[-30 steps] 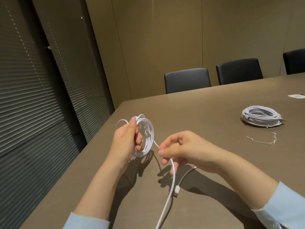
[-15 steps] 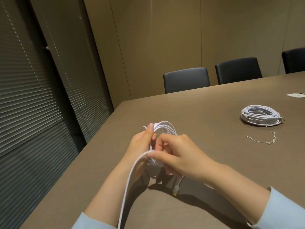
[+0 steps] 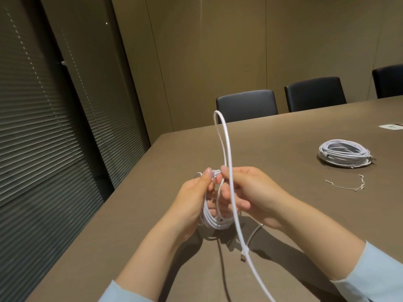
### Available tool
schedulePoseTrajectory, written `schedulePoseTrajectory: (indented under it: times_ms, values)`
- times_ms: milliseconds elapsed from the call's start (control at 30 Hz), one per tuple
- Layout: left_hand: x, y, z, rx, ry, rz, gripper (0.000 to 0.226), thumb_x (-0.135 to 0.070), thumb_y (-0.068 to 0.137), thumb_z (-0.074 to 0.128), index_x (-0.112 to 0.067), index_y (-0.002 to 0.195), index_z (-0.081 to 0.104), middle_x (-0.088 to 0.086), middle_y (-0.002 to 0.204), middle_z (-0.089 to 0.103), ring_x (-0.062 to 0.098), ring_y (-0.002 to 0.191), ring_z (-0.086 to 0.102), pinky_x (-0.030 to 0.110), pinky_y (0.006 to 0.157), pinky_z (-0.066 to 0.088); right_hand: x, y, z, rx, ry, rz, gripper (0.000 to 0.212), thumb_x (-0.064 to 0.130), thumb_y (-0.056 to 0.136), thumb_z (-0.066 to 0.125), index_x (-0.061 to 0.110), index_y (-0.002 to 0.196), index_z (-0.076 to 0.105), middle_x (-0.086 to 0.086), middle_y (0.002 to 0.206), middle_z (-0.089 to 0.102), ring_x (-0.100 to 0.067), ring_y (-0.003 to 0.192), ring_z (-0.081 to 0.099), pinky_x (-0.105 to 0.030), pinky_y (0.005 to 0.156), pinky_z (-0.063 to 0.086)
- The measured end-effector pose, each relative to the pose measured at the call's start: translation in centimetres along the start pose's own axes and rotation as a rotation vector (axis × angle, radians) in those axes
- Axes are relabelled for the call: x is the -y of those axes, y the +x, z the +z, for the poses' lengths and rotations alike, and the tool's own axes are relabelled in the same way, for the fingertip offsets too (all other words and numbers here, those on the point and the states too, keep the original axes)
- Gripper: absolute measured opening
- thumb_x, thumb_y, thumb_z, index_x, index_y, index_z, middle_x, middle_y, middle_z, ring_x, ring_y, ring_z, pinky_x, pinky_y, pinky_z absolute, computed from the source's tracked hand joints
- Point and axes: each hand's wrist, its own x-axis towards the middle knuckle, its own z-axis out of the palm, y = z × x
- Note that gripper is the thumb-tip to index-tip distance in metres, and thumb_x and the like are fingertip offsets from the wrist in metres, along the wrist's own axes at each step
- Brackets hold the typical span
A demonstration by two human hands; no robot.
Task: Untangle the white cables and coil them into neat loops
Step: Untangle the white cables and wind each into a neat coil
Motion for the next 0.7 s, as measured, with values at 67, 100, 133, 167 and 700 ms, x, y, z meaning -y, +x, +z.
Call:
schedulePoseTrajectory:
  times_ms: [67, 100, 133, 167, 700]
  values:
    - [0.0, -0.2, 0.3, 0.011, 0.006, -0.032, 0.049, -0.038, 0.103, 0.037, 0.001, 0.085, 0.061, 0.014, 0.060, 0.066, 0.017, 0.045, 0.060, 0.025, 0.050, 0.053, 0.0, 0.1, -0.1, -0.030, 0.016, 0.027, 0.032, 0.019, 0.103, 0.044, -0.002, 0.086, 0.061, -0.003, 0.050, 0.053, -0.012, 0.034, 0.035, -0.030, 0.051, 0.041]
    - [0.0, -0.2, 0.3, 0.002, 0.021, -0.046, 0.047, -0.038, 0.102, 0.039, -0.002, 0.083, 0.061, 0.007, 0.053, 0.060, 0.013, 0.040, 0.054, 0.024, 0.047, 0.046, 0.1, 0.1, -0.2, -0.058, 0.017, 0.036, 0.027, 0.017, 0.102, 0.046, -0.002, 0.091, 0.062, -0.004, 0.056, 0.055, -0.011, 0.035, 0.034, -0.027, 0.047, 0.041]
    - [0.0, -0.1, 0.2, -0.007, 0.024, -0.066, 0.046, -0.039, 0.102, 0.040, -0.006, 0.079, 0.063, 0.003, 0.048, 0.052, 0.011, 0.036, 0.045, 0.024, 0.045, 0.040, 0.2, 0.2, -0.4, -0.089, 0.019, 0.050, 0.023, 0.016, 0.100, 0.048, -0.001, 0.093, 0.063, -0.004, 0.060, 0.054, -0.010, 0.035, 0.033, -0.024, 0.044, 0.040]
    - [0.1, -0.1, 0.0, -0.004, 0.001, -0.095, 0.047, -0.038, 0.102, 0.042, -0.010, 0.073, 0.065, 0.002, 0.047, 0.044, 0.010, 0.034, 0.036, 0.023, 0.043, 0.033, 0.4, 0.3, -0.6, -0.119, 0.028, 0.072, 0.020, 0.016, 0.098, 0.050, 0.002, 0.092, 0.062, -0.003, 0.060, 0.052, -0.010, 0.035, 0.032, -0.023, 0.042, 0.039]
    - [-1.0, 0.3, -5.6, 0.112, -0.465, -0.505, 0.033, -0.034, 0.085, 0.055, -0.010, 0.062, 0.051, -0.008, 0.040, 0.025, 0.000, 0.025, 0.022, 0.013, 0.033, 0.010, 0.5, 1.8, -5.9, -0.345, 0.234, 0.233, 0.020, 0.026, 0.087, 0.068, 0.012, 0.074, 0.060, 0.004, 0.053, 0.045, -0.002, 0.031, 0.040, -0.018, 0.041, 0.049]
